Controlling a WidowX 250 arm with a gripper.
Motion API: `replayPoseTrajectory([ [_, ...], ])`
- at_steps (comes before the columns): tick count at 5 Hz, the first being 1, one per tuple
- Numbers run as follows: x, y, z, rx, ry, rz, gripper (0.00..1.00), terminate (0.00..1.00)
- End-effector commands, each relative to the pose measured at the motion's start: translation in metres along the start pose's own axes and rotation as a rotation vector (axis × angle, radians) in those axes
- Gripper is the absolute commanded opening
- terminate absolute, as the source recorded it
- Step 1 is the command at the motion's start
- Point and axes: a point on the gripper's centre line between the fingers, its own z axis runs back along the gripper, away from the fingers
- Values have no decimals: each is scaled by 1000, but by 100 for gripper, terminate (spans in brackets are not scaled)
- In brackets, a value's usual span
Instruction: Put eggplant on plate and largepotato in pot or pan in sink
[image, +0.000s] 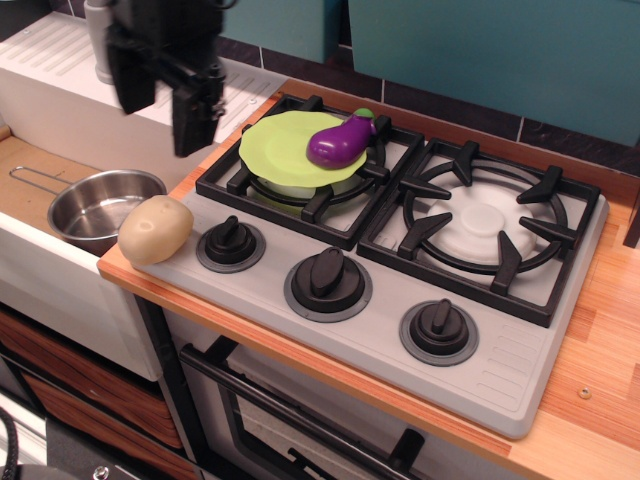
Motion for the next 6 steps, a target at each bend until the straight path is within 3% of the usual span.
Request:
replayPoseTrajectory([
  [1,-11,13,9,-2,-93,87,100,0],
  [4,-12,16,-19,10,-177,73,100,0],
  [6,-3,20,-33,-3,-190,52,100,0],
])
